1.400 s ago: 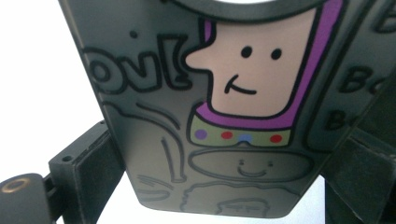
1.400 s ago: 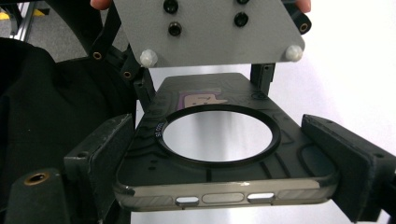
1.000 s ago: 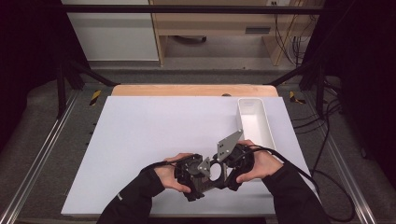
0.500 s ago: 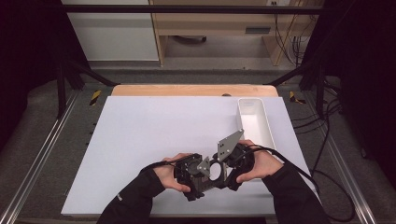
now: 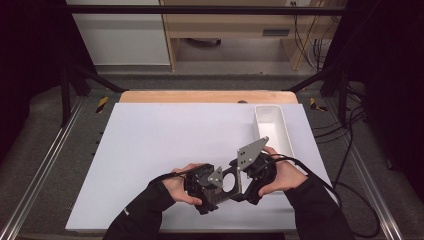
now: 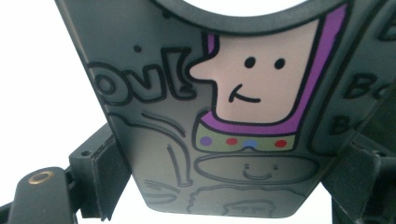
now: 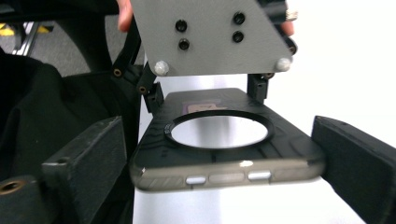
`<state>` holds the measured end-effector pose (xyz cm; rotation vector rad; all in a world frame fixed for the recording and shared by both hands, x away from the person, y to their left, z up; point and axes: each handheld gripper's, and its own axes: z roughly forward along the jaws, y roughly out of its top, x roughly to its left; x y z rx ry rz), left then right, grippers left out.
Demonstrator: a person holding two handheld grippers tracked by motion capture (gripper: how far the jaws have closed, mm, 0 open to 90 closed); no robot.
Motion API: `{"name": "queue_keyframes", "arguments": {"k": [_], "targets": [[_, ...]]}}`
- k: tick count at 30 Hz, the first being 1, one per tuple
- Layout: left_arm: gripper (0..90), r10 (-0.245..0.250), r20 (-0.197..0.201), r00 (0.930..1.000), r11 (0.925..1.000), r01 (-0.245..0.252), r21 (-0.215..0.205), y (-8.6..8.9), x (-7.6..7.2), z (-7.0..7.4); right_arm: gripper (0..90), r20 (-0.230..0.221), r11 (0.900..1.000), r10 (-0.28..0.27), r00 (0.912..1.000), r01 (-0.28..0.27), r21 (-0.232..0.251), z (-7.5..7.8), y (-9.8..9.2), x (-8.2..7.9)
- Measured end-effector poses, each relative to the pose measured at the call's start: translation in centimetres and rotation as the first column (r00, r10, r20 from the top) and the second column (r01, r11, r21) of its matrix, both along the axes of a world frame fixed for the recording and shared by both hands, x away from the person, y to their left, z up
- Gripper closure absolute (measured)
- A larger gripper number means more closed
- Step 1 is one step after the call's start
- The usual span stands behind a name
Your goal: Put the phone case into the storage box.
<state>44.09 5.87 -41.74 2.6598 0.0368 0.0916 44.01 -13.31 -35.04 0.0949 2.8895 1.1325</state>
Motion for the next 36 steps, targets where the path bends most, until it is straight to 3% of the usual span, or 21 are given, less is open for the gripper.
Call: {"name": "queue_keyframes", "arguments": {"k": [11, 19, 29, 36], "targets": [[11.7, 0.016, -0.012, 0.9998, 0.9991, -0.017, -0.039, 1.0, 0.1, 0.1, 2.0, 0.032, 0.993, -0.049, 0.9983, 0.045, 0.112, 1.4, -1.5, -0.2], [11.6, 0.036, -0.010, 0.9993, 0.9939, -0.037, -0.104, 2.0, 0.1, 0.3, 1.6, 0.042, 0.981, -0.084, 0.9956, 0.076, 0.177, 1.5, -2.4, -0.4], [11.6, 0.067, -0.005, 0.9977, 0.9755, -0.067, -0.210, 3.3, -0.2, 0.0, 1.6, 0.013, 0.965, -0.103, 0.9946, 0.096, 0.242, 0.7, -3.1, -0.6], [11.6, 0.100, -0.015, 0.9949, 0.9508, -0.100, -0.293, 4.3, -0.4, -0.3, 1.8, 0.001, 0.958, -0.106, 0.9944, 0.102, 0.266, 0.1, -3.2, -0.7]]}}
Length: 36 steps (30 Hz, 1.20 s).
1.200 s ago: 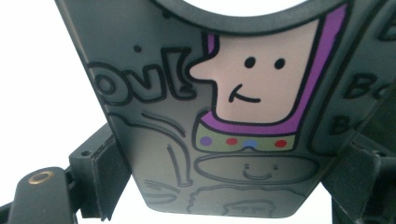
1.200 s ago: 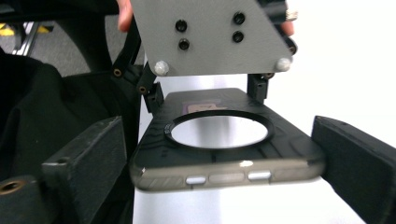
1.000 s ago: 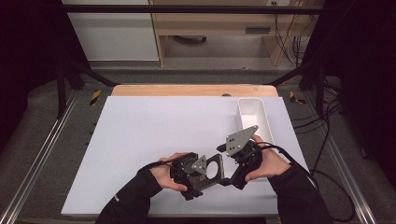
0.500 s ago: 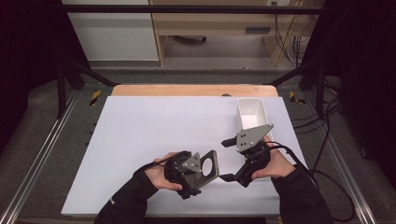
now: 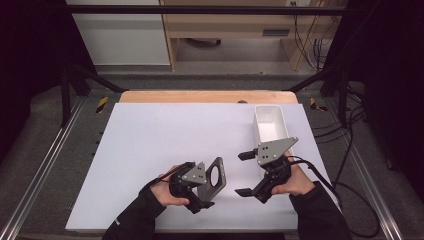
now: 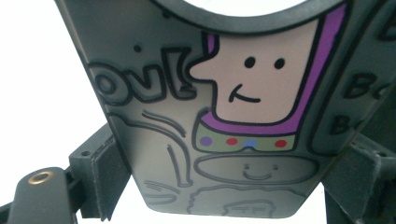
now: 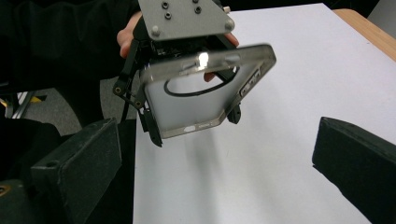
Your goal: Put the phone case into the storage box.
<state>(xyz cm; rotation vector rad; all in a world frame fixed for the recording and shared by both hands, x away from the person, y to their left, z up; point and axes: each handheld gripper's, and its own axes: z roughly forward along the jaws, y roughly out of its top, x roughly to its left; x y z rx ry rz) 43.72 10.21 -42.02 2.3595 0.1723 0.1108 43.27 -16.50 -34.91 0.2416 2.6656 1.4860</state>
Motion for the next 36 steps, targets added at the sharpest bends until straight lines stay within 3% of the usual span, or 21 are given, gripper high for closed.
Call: {"name": "queue_keyframes", "arguments": {"k": [13, 20, 31, 36], "targets": [[11.6, 0.032, -0.013, 0.9994, 0.9950, -0.033, -0.095, 1.2, -0.1, -0.4, 2.0, -0.010, 0.998, -0.032, 0.9994, 0.032, 0.051, -0.9, -0.4, -0.2], [11.6, 0.016, -0.027, 0.9995, 0.9881, -0.020, -0.152, 1.7, -0.2, -0.2, 2.0, -0.015, 0.997, -0.036, 0.9992, 0.037, 0.072, -1.5, -0.3, -0.3], [11.6, 0.003, -0.009, 1.0000, 0.9839, -0.005, -0.179, 1.5, -0.2, 0.6, 1.7, -0.033, 0.995, -0.026, 0.9991, 0.029, 0.093, -2.1, 0.6, -0.1], [11.6, -0.018, -0.011, 0.9998, 0.9853, 0.016, -0.170, 1.1, -0.1, 1.1, 1.6, -0.037, 0.993, -0.022, 0.9991, 0.026, 0.112, -2.3, 0.8, -0.1]]}}
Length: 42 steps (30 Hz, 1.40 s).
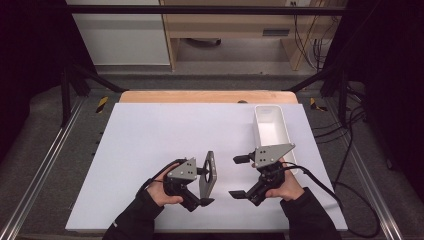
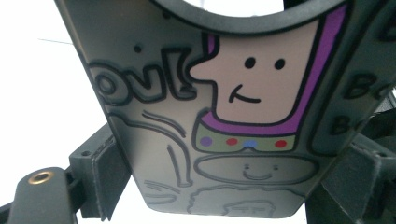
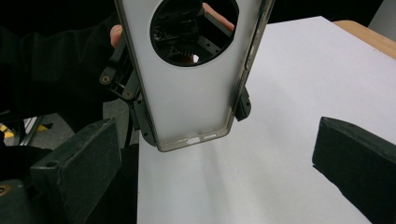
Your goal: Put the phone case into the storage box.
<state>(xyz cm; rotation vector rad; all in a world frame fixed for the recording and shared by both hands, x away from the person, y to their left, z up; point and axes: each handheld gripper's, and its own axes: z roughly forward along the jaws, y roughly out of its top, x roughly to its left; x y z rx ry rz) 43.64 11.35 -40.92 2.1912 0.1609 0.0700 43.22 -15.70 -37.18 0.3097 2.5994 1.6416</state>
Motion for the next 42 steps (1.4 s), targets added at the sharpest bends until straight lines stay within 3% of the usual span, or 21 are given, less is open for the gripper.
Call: {"name": "queue_keyframes", "arguments": {"k": [18, 42], "targets": [[11.7, -0.047, 0.002, 0.9989, 0.9989, 0.047, 0.009, -1.5, 0.3, 0.6, 1.5, -0.006, 1.000, 0.029, 0.9996, -0.029, 0.010, 0.0, 0.8, 0.1], [11.7, -0.090, -0.007, 0.9960, 0.9957, 0.090, 0.023, -2.8, 0.2, -0.9, 2.2, -0.013, 0.997, 0.054, 0.9984, -0.054, 0.050, -0.3, 1.6, 0.3]]}}
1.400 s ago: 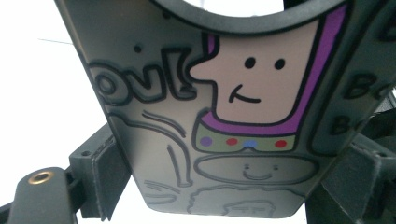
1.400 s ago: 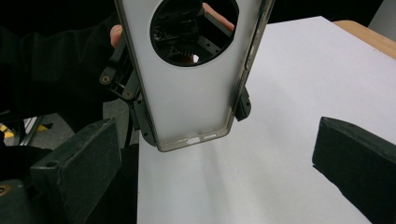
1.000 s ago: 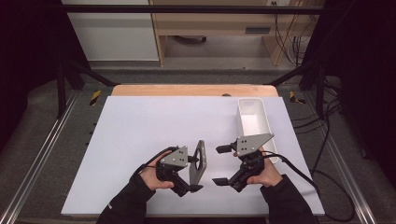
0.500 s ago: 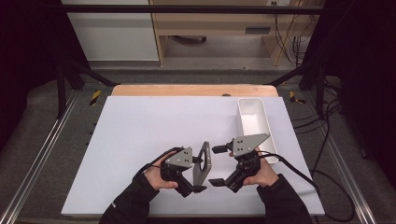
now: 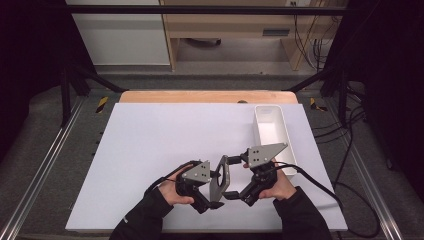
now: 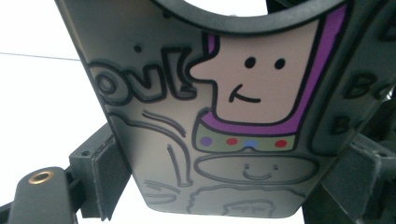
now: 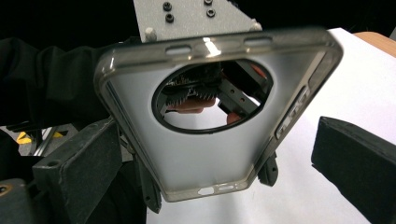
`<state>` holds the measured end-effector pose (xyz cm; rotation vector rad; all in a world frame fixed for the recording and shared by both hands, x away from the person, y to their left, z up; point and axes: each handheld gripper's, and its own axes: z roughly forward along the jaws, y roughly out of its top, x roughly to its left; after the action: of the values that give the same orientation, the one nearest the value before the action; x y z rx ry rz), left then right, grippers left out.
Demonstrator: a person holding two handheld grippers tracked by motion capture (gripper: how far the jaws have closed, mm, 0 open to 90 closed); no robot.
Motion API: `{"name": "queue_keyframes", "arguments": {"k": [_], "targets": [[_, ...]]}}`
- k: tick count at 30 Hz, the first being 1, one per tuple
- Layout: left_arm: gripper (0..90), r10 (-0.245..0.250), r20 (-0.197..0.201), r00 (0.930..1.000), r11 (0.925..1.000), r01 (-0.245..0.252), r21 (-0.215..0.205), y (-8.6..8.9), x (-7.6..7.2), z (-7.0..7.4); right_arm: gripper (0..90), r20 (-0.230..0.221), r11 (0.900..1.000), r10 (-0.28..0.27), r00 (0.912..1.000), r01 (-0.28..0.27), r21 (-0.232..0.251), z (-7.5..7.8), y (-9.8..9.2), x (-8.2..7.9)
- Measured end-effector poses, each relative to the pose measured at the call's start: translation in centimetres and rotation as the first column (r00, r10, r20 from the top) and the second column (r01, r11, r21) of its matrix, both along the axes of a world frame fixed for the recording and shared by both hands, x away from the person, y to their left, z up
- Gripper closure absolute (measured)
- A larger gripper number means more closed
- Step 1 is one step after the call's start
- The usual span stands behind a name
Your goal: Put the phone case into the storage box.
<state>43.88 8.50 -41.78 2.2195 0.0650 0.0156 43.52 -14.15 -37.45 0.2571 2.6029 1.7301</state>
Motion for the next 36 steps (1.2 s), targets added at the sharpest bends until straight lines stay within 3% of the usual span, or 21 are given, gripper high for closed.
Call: {"name": "queue_keyframes", "arguments": {"k": [23, 36], "targets": [[11.7, -0.089, -0.039, 0.9953, 0.9959, 0.090, 0.008, -0.27, -0.37, -0.23, 3.4, -0.004, 0.998, 0.070, 0.9975, -0.070, 0.004, -0.46, 0.42, -0.16], [11.8, -0.098, -0.040, 0.9944, 0.9947, 0.099, 0.028, -0.41, -0.46, -0.38, 5.6, -0.007, 0.996, 0.094, 0.9955, -0.094, -0.002, -0.64, 0.57, -0.22]]}}
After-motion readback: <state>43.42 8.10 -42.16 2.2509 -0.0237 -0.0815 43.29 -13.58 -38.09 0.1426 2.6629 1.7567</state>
